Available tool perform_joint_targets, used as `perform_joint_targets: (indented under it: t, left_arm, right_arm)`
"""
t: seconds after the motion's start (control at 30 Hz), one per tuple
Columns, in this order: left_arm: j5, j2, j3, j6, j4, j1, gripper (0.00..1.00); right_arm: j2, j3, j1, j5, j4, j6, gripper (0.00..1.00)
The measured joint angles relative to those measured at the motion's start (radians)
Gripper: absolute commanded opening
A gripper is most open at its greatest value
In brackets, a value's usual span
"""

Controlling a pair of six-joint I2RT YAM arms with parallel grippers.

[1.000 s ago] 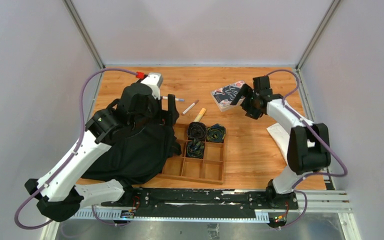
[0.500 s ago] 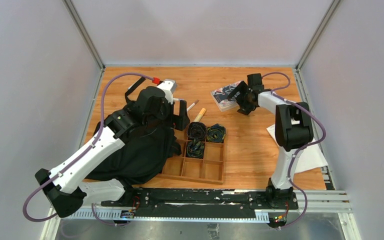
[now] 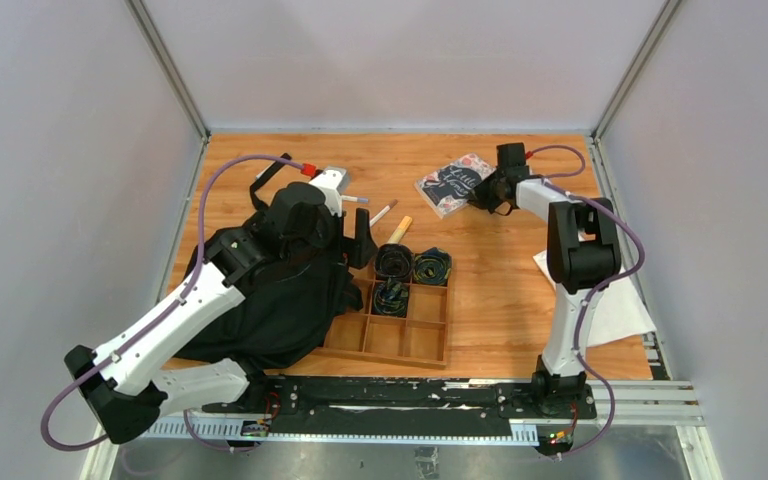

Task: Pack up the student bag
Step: Move the book to the center of the board, then pick up the book from the center of the board.

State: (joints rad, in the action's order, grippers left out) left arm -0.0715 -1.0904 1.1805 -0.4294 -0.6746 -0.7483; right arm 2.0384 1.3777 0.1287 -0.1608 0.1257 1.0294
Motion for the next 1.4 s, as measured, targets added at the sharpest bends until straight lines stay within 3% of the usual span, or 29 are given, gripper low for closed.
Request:
perform_joint_targets:
  t: [0.33,0.7,0.73,0.8,0.83,1.07,1.2,1.4]
  left_arm:
    - [0.006,0.030,-0.053,-0.002,0.001,0.000,1.00]
    - [0.077,0.005,-0.079,-0.033,0.047,0.000,1.00]
    - [0.083,0.002,-0.082,-0.035,0.050,0.000,1.00]
    - [0.106,-0.012,-0.084,-0.043,0.062,0.000,1.00]
    - [0.116,-0.019,-0.084,-0.044,0.071,0.000,1.00]
    - [0.169,-0.160,-0.055,-0.045,0.163,0.000,1.00]
    - [0.183,-0.469,0.227,0.000,0.163,0.000,1.00]
    - [0.232,-0.808,0.579,0.029,0.196,0.002,1.00]
  right_arm:
    - [-0.037,-0.044,-0.013,-0.017,-0.031,-0.064,0.00]
    - [-0.296,-0.287,-0.188,-0.195,0.074,-0.384,0.00]
    - [-0.321,-0.302,-0.203,-0.204,0.097,-0.418,0.04]
    - [-0.361,-0.325,-0.229,-0.216,0.140,-0.476,0.26]
    - [-0.375,-0.333,-0.237,-0.219,0.155,-0.492,0.32]
    - [-0.468,-0.375,-0.304,-0.250,0.242,-0.597,0.51]
    - [-0.505,-0.401,-0.344,-0.264,0.258,-0.617,0.64]
    - [-0.565,-0.425,-0.366,-0.282,0.277,-0.630,0.66]
